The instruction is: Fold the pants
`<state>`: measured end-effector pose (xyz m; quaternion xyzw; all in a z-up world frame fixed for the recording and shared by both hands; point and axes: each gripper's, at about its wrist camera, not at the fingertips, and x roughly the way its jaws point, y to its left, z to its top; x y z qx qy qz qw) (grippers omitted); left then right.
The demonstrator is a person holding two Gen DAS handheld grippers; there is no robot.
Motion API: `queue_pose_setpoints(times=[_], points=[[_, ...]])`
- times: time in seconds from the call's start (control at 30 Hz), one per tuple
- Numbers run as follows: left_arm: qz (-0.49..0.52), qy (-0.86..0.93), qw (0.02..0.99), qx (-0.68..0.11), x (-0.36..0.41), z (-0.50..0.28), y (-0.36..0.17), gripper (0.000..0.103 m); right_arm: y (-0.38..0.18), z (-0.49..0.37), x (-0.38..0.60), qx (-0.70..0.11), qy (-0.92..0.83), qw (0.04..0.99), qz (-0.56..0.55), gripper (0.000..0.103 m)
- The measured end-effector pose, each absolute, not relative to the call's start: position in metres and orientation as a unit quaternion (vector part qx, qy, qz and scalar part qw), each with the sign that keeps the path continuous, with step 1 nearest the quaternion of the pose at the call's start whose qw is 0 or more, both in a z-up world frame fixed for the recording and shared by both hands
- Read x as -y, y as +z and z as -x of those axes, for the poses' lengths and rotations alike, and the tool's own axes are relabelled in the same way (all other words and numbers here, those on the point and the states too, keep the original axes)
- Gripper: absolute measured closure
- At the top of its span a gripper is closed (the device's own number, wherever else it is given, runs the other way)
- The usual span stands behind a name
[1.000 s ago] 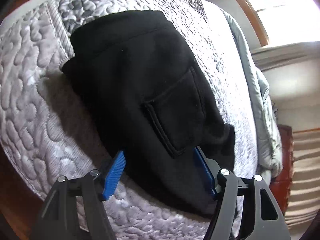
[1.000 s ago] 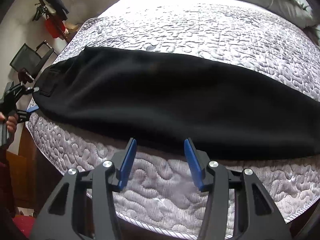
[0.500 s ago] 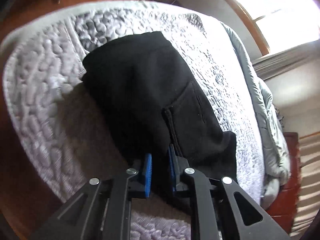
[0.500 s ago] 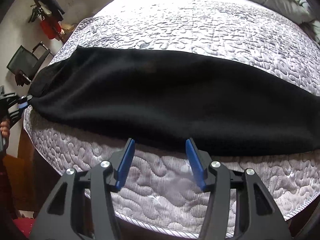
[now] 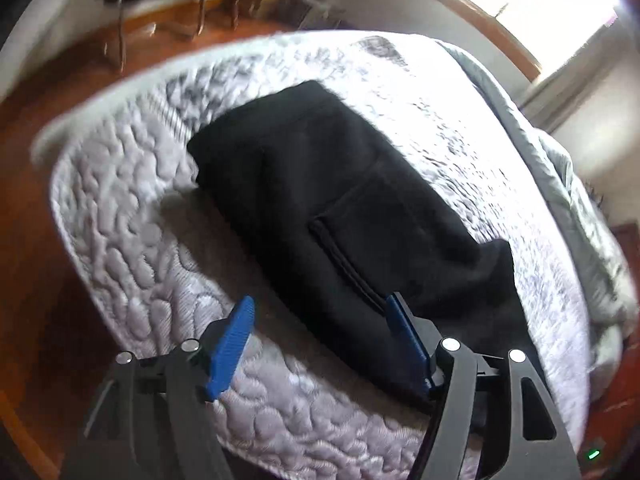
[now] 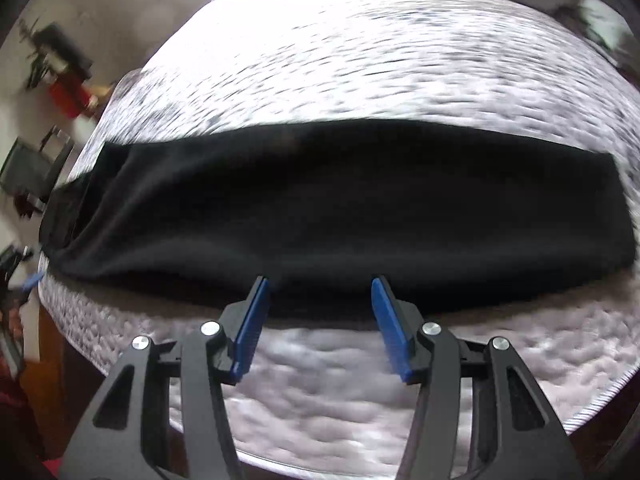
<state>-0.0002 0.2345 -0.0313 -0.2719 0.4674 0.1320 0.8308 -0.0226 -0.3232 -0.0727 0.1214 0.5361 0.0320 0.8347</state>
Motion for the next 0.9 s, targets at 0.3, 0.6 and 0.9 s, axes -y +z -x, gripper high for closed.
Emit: queue_pose_setpoints(times=[0.3, 0.6, 0.9], points=[[0.136, -0.01, 0.854, -0.502, -0.083, -0.029, -0.024, 0.035, -0.081, 0.059, 0.448, -0.533, -0.115, 0.808, -0.224, 0.049], [0.045, -0.078, 0.831, -0.549, 0.029, -0.049, -0.058, 0.034, -0.07, 0.091, 0.543, -0.474, -0.18, 0.806, -0.306, 0.049], [0.006, -0.062, 0.823, -0.565, 0.046, -0.052, -0.075, 0.027, -0.083, 0.053, 0.557, -0.495, -0.143, 0.808, -0.286, 0.056]])
